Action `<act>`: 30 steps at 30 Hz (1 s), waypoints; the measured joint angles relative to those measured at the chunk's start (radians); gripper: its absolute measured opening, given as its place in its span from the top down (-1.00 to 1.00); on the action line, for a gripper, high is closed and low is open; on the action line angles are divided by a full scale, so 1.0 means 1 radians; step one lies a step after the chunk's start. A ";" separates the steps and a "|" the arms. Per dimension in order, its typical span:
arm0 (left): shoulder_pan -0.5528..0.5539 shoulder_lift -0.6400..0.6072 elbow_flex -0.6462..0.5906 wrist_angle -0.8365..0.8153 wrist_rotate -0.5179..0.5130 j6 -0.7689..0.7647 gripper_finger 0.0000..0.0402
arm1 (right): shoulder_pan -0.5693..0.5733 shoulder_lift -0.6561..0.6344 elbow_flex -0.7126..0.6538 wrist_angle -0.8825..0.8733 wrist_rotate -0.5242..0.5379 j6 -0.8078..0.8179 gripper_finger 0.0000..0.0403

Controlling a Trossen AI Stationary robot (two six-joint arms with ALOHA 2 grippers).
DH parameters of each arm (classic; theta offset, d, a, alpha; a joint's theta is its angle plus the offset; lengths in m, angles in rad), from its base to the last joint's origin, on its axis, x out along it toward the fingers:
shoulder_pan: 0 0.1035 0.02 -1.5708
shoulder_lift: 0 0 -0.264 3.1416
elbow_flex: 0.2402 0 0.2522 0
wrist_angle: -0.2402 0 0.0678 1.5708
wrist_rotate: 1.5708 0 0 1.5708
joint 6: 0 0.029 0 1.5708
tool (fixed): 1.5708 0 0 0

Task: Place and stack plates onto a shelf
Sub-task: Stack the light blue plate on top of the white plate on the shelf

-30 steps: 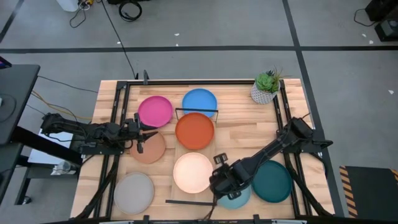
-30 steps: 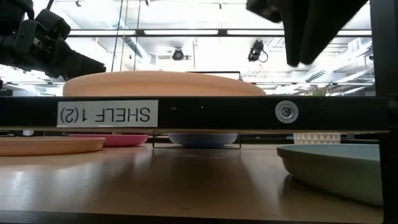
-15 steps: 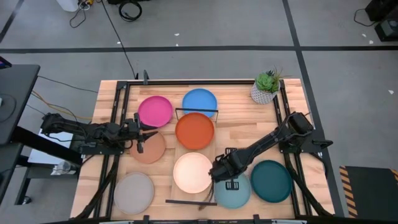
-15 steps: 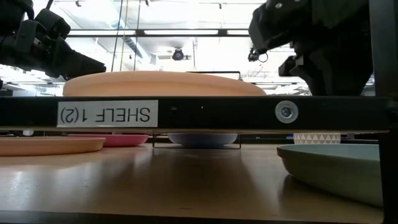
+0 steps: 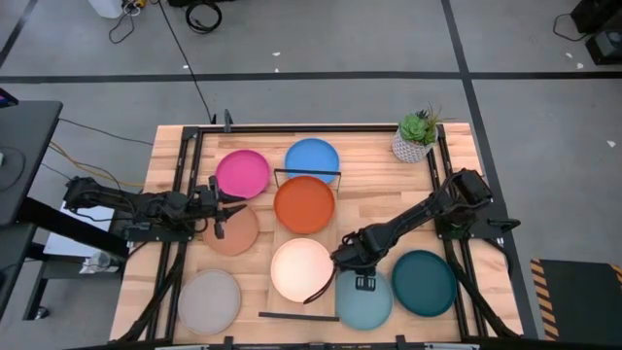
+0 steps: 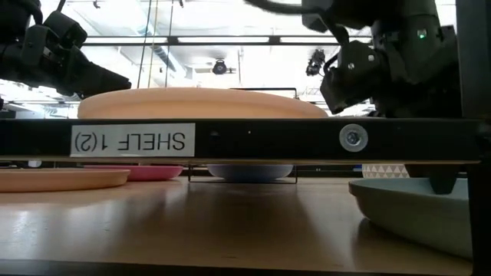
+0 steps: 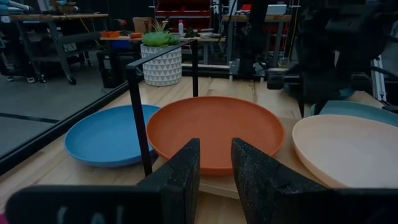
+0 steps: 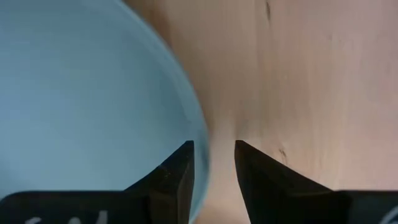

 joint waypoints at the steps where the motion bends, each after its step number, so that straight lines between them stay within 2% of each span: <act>1: 0.000 0.000 0.000 0.000 0.000 0.000 0.51 | 0.000 0.000 -0.002 0.000 0.003 -0.002 0.41; 4: 0.000 0.000 0.000 0.000 0.000 0.000 0.51 | 0.001 0.000 -0.005 0.002 0.018 -0.017 0.52; 8: 0.000 0.000 0.000 -0.002 0.000 0.000 0.51 | 0.000 0.000 -0.005 -0.003 0.030 -0.037 0.83; 10: 0.000 0.000 0.000 -0.003 0.000 0.000 0.51 | 0.000 -0.003 -0.005 -0.012 0.024 -0.052 0.93; 18: 0.000 0.000 0.000 -0.004 0.000 -0.001 0.51 | -0.047 -0.105 -0.005 -0.146 0.120 -0.083 0.94; 23: 0.000 0.000 0.000 -0.006 0.000 -0.002 0.51 | -0.088 -0.199 -0.006 -0.155 0.126 -0.085 0.94; 30: 0.000 0.000 0.000 -0.008 0.001 -0.011 0.51 | -0.135 -0.323 -0.006 -0.297 0.181 -0.069 0.94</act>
